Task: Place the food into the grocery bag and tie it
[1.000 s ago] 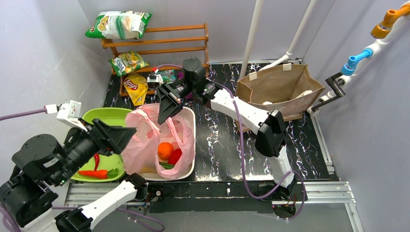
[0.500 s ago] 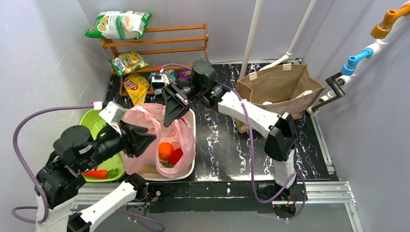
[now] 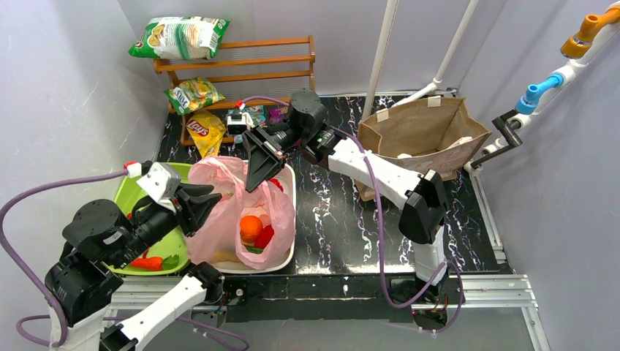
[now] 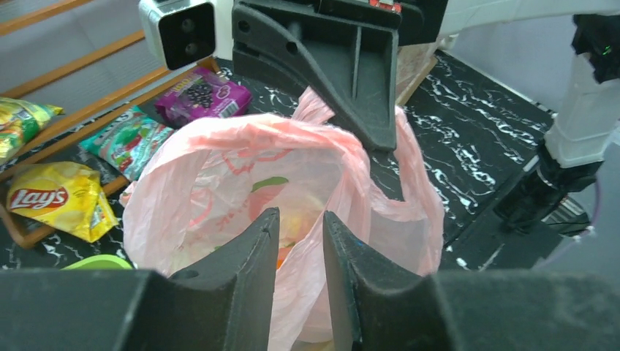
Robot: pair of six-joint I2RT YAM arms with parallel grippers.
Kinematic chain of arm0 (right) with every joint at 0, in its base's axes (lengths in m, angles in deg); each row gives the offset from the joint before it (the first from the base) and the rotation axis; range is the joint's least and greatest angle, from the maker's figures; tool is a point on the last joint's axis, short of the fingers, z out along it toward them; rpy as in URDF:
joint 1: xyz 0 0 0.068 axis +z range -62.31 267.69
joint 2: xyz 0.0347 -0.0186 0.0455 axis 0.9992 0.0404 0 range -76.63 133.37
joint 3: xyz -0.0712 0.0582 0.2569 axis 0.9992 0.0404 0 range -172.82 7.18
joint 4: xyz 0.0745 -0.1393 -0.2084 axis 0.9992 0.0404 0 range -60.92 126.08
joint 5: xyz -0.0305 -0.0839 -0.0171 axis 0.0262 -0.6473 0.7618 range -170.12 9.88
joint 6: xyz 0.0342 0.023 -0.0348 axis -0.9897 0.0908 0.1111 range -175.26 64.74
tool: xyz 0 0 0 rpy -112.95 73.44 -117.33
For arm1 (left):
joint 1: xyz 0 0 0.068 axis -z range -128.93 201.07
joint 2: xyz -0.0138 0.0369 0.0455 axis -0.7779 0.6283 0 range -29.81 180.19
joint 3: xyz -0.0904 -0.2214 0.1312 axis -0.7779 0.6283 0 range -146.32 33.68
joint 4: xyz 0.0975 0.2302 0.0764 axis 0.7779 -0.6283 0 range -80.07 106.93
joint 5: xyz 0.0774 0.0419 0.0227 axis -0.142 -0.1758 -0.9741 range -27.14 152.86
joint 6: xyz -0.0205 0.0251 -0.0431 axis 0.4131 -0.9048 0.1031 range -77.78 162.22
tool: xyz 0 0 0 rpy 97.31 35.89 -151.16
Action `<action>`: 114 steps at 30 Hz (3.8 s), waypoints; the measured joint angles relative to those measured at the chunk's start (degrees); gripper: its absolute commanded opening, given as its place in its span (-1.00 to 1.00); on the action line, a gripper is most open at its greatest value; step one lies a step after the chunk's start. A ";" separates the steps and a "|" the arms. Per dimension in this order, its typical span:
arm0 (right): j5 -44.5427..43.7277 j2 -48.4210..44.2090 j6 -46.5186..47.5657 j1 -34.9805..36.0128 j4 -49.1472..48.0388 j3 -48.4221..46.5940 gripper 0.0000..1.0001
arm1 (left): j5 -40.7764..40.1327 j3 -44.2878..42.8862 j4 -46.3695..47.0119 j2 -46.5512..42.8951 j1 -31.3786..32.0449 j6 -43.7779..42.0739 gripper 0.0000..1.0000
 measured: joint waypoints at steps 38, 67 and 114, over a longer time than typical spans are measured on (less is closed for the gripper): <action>-0.13 1.29 -2.86 0.37 -3.63 -1.05 -0.97 | 4.55 33.77 37.07 -8.24 -0.09 -5.33 0.32; 0.15 -1.62 -6.19 -0.22 -7.50 2.62 -0.97 | 7.43 37.97 51.01 -4.04 -0.09 -8.76 0.08; -15.65 -12.57 42.66 -11.02 52.59 -1.18 0.23 | 8.72 32.57 47.28 0.17 -0.42 4.13 -1.00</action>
